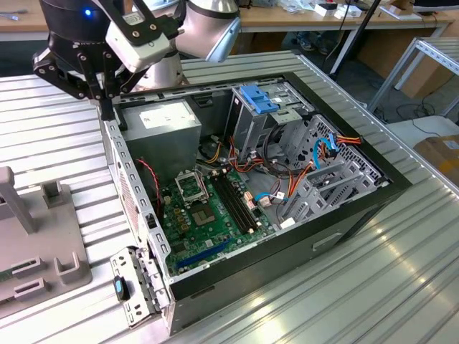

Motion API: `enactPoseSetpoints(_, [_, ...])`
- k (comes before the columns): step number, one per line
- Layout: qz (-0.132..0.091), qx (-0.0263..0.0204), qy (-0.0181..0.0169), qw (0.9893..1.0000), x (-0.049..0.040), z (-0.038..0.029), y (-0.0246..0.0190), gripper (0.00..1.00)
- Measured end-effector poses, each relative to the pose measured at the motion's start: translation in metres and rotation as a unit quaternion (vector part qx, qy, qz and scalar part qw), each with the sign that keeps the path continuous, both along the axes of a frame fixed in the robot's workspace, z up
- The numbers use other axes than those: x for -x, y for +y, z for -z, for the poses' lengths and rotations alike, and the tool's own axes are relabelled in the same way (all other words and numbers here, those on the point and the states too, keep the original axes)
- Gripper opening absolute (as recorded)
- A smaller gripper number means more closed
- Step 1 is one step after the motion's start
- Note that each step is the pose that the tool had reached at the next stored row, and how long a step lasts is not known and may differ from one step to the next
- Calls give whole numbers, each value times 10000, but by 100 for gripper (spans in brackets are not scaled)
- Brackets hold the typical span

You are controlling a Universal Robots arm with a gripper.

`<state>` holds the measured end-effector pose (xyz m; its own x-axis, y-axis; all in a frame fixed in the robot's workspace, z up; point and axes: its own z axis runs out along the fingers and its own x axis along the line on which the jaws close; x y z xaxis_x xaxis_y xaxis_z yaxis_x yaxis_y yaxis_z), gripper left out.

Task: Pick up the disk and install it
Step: 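Reach for the disk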

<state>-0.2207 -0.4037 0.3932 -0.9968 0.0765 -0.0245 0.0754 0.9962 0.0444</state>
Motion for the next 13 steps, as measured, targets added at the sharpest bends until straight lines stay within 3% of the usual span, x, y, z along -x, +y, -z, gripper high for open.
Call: enactPoseSetpoints(13, [0,0,0,10000,82,0,0,11])
